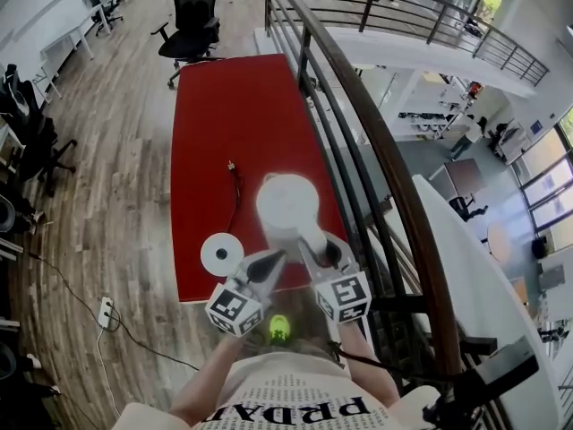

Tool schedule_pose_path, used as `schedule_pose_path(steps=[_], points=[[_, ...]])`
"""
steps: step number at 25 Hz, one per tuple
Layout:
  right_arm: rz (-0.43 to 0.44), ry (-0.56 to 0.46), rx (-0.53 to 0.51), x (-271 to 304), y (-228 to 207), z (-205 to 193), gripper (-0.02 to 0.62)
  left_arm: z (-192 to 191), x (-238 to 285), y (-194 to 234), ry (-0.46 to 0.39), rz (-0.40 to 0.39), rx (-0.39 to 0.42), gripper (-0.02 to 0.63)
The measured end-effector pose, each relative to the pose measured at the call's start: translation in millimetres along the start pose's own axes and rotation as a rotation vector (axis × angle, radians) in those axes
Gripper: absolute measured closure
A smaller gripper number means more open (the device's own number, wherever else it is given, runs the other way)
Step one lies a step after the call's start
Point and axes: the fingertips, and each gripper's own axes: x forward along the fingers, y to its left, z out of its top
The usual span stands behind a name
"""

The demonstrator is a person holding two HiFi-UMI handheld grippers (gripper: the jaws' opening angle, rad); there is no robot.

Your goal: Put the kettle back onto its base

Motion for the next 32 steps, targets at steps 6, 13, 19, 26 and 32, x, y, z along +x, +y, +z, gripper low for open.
schedule_pose_path(steps=[6, 13, 19, 26, 32], points=[[0.037, 0.006, -0.012, 16.9, 28.9, 8.0, 0.472, 5.6, -23.7, 14.8, -0.010, 0.030, -0.011, 0.615], [0.081, 0.011, -0.019, 42.8, 63.5, 13.3, 0.472, 14.6, -62.8, 56.0, -0.006, 0.113, 0.006, 0.615], [0.127, 0.010, -0.020, 63.5, 96.0, 13.3, 0.472, 13.2, -117.2, 107.0, 0.007, 0.251, 0.017, 0.615], [0.183, 0.028, -0.013, 88.7, 127.6, 4.6, 0.472, 14.0, -161.9, 150.3, 0.007, 0.350, 0.009, 0.615], [0.208, 0.039, -0.013, 106.2, 153.3, -11.4, 0.472, 2.6, -186.4, 165.4, 0.012, 0.363, -0.012, 0.615]])
